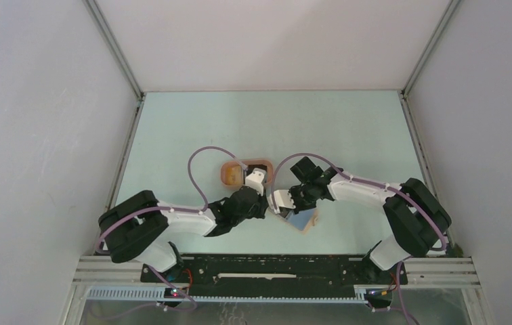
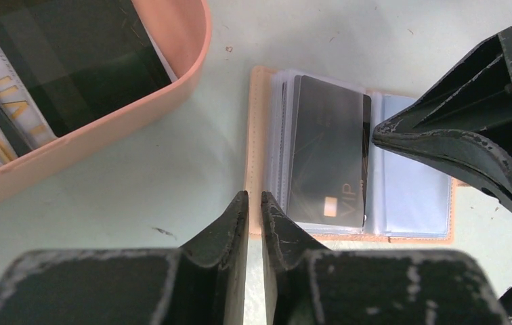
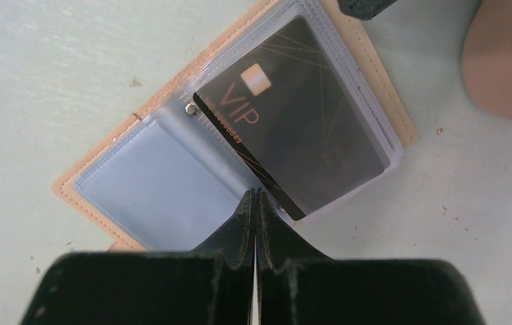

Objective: Put the credit cards into the card holder
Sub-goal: Insert the credit card into the card holder.

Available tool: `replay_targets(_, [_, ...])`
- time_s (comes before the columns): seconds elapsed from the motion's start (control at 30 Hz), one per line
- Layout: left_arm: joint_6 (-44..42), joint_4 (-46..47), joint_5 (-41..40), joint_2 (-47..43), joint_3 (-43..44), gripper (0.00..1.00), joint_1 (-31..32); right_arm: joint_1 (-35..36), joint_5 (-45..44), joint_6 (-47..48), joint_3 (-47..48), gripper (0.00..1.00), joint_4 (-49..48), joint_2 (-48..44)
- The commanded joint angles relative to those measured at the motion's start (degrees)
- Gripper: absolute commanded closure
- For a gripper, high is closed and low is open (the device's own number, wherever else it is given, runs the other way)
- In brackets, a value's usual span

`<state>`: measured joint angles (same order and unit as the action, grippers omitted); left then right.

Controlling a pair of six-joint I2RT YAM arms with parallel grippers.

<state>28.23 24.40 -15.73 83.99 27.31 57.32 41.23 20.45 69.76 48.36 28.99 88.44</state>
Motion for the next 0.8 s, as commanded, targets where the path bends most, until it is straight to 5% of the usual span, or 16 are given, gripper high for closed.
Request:
replay_targets(0.0, [1.01, 4.5, 2.62, 2.08, -0.41, 0.84, -0.62, 1.01, -1.73, 0.18, 0.07, 1.0, -2.59, 0.84])
replay_targets(0.5, [4.08, 8.66, 8.5, 5.65, -1.6, 0.84, -0.63, -0.19, -2.28, -5.91, -0.46, 1.0, -7.48, -1.15])
replay_targets(0.77, [4.87, 2.86, 5.49, -0.89, -2.44, 0.83, -0.62, -8.37, 7.84, 4.76, -0.46, 0.99, 8.85, -9.7])
